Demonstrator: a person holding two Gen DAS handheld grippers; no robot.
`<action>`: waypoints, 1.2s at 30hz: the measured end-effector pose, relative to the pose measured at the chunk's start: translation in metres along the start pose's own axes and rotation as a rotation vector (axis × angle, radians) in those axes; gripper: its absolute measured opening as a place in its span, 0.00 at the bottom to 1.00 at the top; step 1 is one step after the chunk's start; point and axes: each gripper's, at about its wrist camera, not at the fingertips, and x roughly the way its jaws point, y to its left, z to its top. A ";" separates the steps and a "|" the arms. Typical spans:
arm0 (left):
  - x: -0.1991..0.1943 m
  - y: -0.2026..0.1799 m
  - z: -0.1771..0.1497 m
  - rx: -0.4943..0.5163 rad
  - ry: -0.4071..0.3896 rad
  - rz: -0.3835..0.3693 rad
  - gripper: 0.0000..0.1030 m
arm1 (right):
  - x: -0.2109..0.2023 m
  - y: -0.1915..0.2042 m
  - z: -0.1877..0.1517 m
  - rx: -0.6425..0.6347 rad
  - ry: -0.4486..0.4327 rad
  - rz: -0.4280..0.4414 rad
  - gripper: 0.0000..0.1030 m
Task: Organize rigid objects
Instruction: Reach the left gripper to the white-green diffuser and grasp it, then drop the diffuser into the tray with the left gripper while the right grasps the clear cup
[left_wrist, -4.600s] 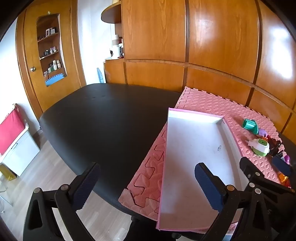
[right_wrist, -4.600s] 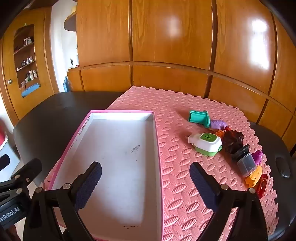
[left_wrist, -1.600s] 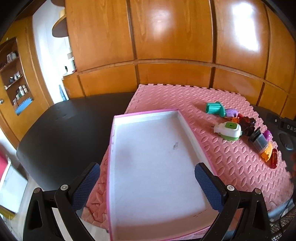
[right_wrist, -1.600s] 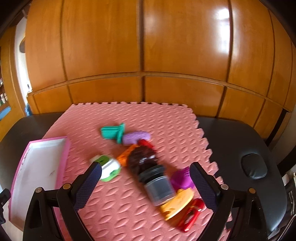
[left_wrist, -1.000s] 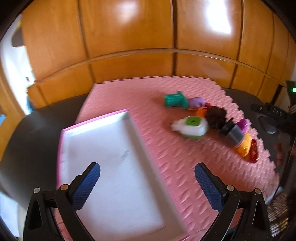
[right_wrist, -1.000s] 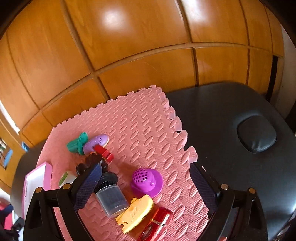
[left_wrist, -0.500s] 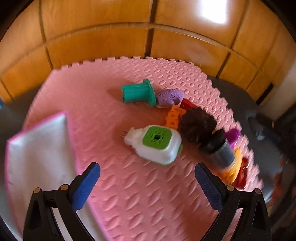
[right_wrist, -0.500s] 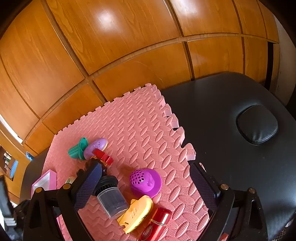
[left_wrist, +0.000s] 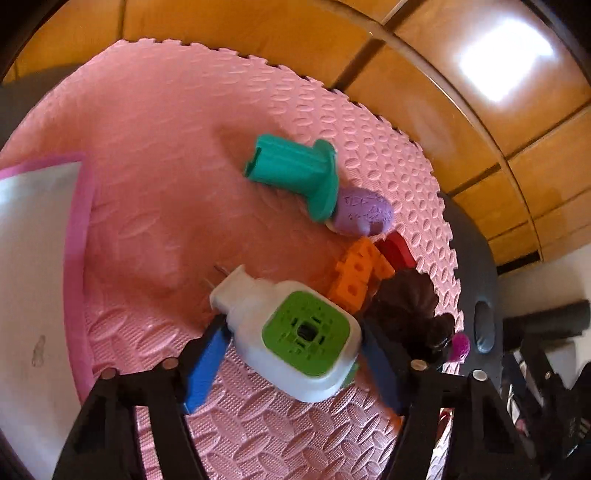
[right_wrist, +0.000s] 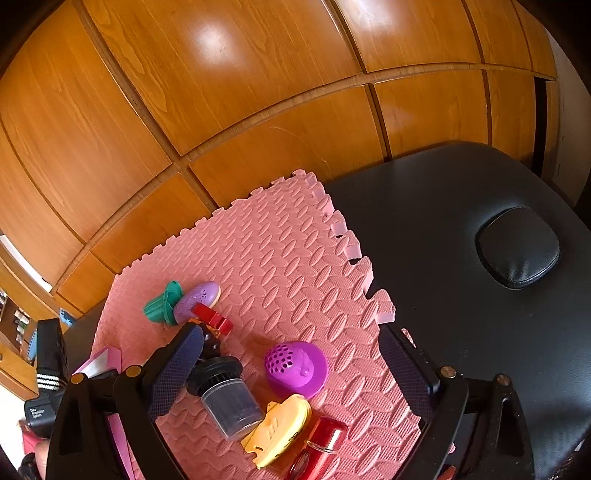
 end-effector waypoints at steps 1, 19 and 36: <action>0.000 -0.001 -0.002 0.012 -0.008 0.002 0.69 | 0.000 0.000 0.000 0.001 0.002 -0.002 0.94; -0.083 0.015 -0.025 0.220 -0.163 0.008 0.68 | 0.007 -0.004 -0.003 -0.015 0.019 -0.045 0.91; -0.118 0.196 -0.004 0.091 -0.233 0.313 0.68 | 0.027 0.042 -0.027 -0.270 0.118 0.035 0.80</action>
